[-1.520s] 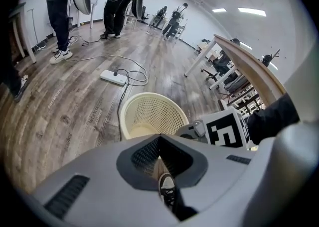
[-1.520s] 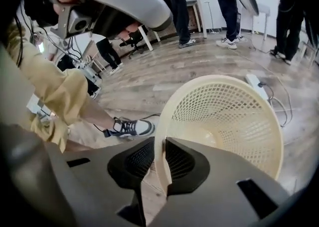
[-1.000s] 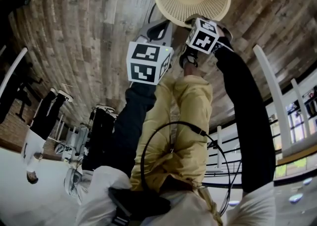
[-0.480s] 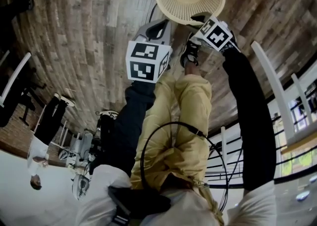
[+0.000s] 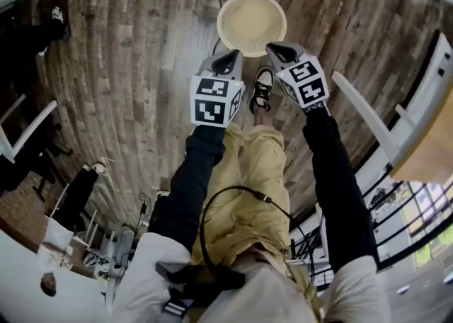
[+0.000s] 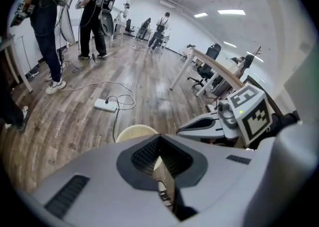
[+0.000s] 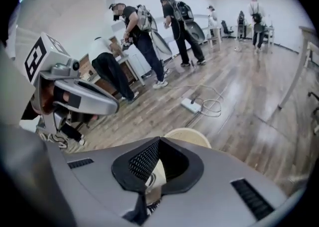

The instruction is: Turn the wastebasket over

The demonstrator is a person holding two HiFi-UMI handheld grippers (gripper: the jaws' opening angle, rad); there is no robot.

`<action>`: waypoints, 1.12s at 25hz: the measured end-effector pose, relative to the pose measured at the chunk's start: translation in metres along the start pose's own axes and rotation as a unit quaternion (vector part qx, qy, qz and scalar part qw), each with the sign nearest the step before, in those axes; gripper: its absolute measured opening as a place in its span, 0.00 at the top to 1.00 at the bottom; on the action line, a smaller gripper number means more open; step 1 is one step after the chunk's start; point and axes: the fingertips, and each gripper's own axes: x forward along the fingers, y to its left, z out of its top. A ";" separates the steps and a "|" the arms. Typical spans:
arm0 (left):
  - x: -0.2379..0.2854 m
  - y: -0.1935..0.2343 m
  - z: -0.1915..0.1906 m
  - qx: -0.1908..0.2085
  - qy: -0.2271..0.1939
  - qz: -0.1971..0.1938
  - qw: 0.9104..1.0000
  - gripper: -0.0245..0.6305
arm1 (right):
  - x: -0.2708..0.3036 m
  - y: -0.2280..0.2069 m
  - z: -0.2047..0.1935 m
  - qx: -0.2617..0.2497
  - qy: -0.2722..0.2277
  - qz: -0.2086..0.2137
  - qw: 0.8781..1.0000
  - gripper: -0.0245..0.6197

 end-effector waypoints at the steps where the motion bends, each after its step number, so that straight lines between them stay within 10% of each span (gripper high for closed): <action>1: -0.010 -0.011 0.014 0.010 -0.009 -0.003 1.000 0.96 | -0.021 0.003 0.015 0.008 -0.019 -0.014 1.000 0.93; 16: -0.231 -0.142 0.188 0.121 -0.193 -0.008 0.974 0.96 | -0.318 0.095 0.219 -0.017 -0.252 -0.182 0.950 0.93; 28: -0.381 -0.214 0.237 0.133 -0.311 0.006 0.941 0.96 | -0.484 0.181 0.272 -0.057 -0.381 -0.218 0.897 0.93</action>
